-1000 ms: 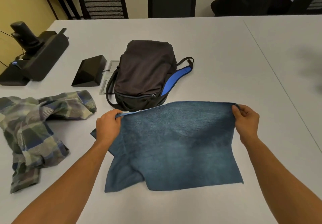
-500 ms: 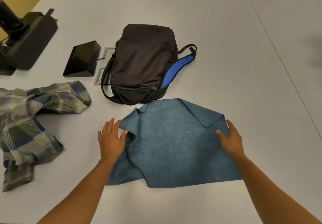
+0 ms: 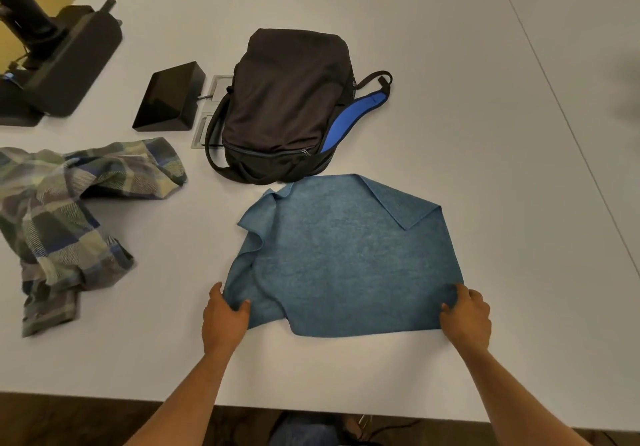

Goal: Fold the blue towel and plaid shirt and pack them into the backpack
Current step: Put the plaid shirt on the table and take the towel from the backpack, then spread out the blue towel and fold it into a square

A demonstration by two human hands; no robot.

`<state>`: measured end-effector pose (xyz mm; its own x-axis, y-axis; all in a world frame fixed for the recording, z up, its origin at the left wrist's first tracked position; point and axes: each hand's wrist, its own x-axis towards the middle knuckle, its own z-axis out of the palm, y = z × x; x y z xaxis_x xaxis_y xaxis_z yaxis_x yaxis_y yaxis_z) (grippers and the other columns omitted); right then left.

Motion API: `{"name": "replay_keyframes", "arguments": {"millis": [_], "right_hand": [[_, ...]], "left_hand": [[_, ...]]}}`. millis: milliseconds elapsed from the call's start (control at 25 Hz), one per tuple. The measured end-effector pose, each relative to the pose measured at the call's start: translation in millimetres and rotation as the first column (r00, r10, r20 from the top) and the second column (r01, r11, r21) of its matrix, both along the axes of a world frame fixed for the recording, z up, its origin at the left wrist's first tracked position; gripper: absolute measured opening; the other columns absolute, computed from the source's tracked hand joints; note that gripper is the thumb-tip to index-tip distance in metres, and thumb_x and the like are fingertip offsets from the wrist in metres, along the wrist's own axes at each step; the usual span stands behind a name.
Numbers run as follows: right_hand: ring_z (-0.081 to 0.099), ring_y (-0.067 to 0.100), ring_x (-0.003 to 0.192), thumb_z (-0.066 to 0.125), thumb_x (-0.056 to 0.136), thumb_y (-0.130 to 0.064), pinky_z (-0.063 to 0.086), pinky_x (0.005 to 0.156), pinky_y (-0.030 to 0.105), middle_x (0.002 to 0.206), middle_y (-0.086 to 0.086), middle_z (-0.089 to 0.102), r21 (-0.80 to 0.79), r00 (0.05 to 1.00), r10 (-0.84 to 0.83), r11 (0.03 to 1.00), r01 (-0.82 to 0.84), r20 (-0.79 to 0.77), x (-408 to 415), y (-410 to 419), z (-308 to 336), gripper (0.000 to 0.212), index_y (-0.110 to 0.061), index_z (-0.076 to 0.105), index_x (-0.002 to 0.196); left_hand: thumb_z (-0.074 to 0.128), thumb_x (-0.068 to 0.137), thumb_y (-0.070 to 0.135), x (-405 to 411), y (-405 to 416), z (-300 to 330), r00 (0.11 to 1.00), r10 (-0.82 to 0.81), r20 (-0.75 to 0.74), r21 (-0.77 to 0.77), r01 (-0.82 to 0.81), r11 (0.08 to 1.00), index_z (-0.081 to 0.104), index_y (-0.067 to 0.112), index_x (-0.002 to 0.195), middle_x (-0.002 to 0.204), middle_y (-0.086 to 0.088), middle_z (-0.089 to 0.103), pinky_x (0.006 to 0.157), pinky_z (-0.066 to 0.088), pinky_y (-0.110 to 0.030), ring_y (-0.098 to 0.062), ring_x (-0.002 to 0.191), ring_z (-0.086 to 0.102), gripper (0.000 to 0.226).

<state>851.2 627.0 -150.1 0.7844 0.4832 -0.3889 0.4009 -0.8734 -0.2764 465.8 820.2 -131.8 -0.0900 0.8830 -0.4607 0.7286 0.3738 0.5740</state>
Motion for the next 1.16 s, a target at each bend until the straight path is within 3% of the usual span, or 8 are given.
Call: {"name": "replay_keyframes", "arguments": {"millis": [160,440,520,600,720,960,1080,1160], "right_hand": [[0.058,0.041,0.11,0.059,0.092,-0.005,0.05,0.087,0.048,0.129,0.02,0.055,0.125,0.993,-0.083,0.988,0.093,-0.085,-4.7,-13.3,7.7,0.045,-0.01,0.049,0.136],[0.061,0.038,0.109,0.06,0.094,-0.004,0.051,0.091,0.051,0.126,0.019,0.061,0.244,0.983,-0.128,0.957,0.158,-0.134,-6.7,-49.0,14.5,0.044,-0.012,0.05,0.136],[0.063,0.031,0.096,0.061,0.094,-0.005,0.052,0.087,0.047,0.115,0.017,0.064,0.283,0.981,-0.136,0.944,0.172,-0.142,-9.4,-54.8,20.8,0.043,-0.011,0.051,0.135],[0.06,0.019,0.076,0.061,0.092,-0.002,0.05,0.077,0.038,0.091,0.011,0.065,0.338,0.979,-0.135,0.924,0.179,-0.151,-13.2,-59.6,27.6,0.045,-0.009,0.051,0.135],[0.056,0.017,0.069,0.06,0.089,0.004,0.046,0.075,0.033,0.075,0.01,0.059,0.369,0.967,-0.15,0.903,0.219,-0.207,-18.2,-67.7,33.1,0.052,-0.008,0.048,0.138],[0.057,0.021,0.073,0.061,0.086,0.006,0.048,0.073,0.03,0.079,0.013,0.057,0.392,0.958,-0.117,0.894,0.216,-0.261,-26.5,-85.5,27.4,0.057,-0.01,0.047,0.139],[0.063,0.03,0.095,0.065,0.089,0.0,0.052,0.089,0.045,0.108,0.012,0.061,0.4,0.949,-0.12,0.886,0.234,-0.29,-29.0,-94.2,22.7,0.059,-0.011,0.042,0.143],[0.061,0.034,0.109,0.066,0.09,-0.002,0.051,0.093,0.046,0.129,0.014,0.056,0.393,0.946,-0.123,0.887,0.241,-0.301,-27.4,-99.6,19.9,0.062,-0.013,0.039,0.145]], "left_hand": [[0.062,0.09,0.01,-14.0,-7.0,3.0,0.998,-0.068,-0.019,-0.059,0.066,0.996,0.03,0.014,0.148,0.116,-0.016,0.062,0.075,0.052,-0.039,-0.028,0.092,0.058,0.066],[0.056,0.093,0.003,-54.3,-11.6,7.5,0.994,-0.042,-0.098,-0.059,0.036,0.998,0.037,0.013,0.145,0.123,-0.02,0.059,0.086,0.052,-0.047,-0.036,0.105,0.058,0.056],[0.054,0.093,0.002,-60.8,-12.7,9.0,0.992,-0.028,-0.121,-0.029,0.025,0.999,0.041,0.013,0.142,0.123,-0.019,0.06,0.084,0.051,-0.045,-0.036,0.104,0.058,0.052],[0.055,0.095,0.005,-65.0,-15.0,9.4,0.99,-0.019,-0.138,-0.004,0.019,1.0,0.047,0.011,0.137,0.123,-0.02,0.061,0.083,0.052,-0.045,-0.037,0.104,0.059,0.043],[0.056,0.096,0.007,-70.0,-17.4,10.3,0.985,0.012,-0.173,0.032,-0.006,0.999,0.056,0.008,0.129,0.125,-0.019,0.061,0.084,0.052,-0.046,-0.038,0.105,0.059,0.033],[0.056,0.095,0.005,-72.8,-21.5,10.5,0.97,0.033,-0.239,0.054,-0.021,0.998,0.061,0.006,0.122,0.121,-0.019,0.064,0.081,0.052,-0.047,-0.039,0.102,0.06,0.027],[0.056,0.095,0.004,-72.8,-29.2,8.2,0.964,0.044,-0.262,0.043,-0.034,0.999,0.06,0.007,0.122,0.121,-0.02,0.063,0.081,0.051,-0.047,-0.04,0.102,0.06,0.027],[0.055,0.095,0.004,-73.8,-35.5,6.6,0.962,0.061,-0.267,0.033,-0.054,0.998,0.061,0.006,0.122,0.121,-0.02,0.063,0.08,0.05,-0.046,-0.04,0.102,0.059,0.028]]}}
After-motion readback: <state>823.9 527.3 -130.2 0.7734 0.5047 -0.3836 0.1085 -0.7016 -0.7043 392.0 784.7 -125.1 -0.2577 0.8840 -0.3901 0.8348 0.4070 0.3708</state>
